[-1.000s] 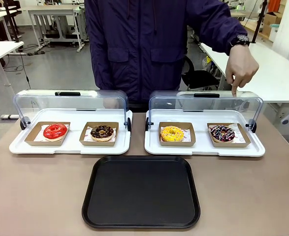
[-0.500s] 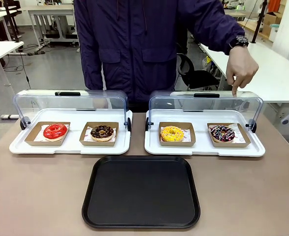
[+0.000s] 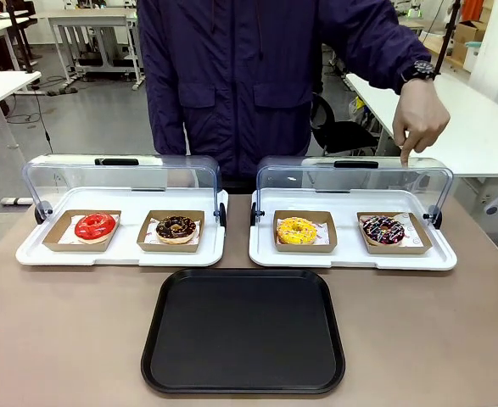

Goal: Move the fourth donut from the left to the tray.
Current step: Pick up the Paper togo box containing the Donut indicated by the person and place it on the Handle tray.

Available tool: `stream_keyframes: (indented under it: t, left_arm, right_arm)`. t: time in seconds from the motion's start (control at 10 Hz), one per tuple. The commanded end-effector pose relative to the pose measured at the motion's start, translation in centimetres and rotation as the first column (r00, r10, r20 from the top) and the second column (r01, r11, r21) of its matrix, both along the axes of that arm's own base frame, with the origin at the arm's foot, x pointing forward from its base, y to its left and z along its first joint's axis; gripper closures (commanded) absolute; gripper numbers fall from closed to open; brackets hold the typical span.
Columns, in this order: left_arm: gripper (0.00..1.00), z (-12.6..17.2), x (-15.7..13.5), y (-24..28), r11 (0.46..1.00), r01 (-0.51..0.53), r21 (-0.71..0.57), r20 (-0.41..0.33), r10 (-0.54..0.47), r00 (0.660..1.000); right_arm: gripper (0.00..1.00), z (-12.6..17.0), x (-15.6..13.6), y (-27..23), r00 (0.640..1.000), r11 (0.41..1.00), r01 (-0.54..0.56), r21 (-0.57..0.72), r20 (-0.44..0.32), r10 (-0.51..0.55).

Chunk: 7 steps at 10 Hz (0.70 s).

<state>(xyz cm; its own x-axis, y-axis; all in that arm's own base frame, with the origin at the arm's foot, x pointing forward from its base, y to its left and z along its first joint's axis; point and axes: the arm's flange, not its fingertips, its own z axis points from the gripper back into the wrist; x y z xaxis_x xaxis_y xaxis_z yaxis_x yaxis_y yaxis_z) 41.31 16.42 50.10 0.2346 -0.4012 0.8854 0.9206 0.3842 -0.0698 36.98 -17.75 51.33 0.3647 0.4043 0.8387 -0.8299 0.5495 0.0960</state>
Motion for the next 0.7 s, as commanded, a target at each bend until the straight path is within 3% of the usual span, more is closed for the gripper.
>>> stream_keyframes:
  t: [0.0,0.2,0.3,0.6]
  left_arm:
    - [0.00,0.2,0.0,0.0,1.000,0.008,-0.010,0.010,-0.008,1.000]
    - [0.00,0.2,0.0,0.0,1.000,0.008,-0.010,0.010,-0.008,1.000]
    - [0.00,0.2,0.0,0.0,1.000,0.008,-0.010,0.010,-0.008,1.000]
    - [0.00,0.2,0.0,0.0,1.000,0.008,-0.010,0.010,-0.008,1.000]
  right_arm:
    - [0.00,1.1,0.9,1.4,0.998,0.993,-0.069,-0.091,0.006,0.070]
    - [0.00,3.1,3.2,4.7,0.989,0.957,-0.136,-0.255,0.022,0.146]
    - [0.00,3.3,4.4,6.9,0.980,0.915,-0.189,-0.357,-0.005,0.201]
    - [0.00,0.5,5.0,11.8,0.952,0.780,-0.288,-0.556,-0.080,0.295]
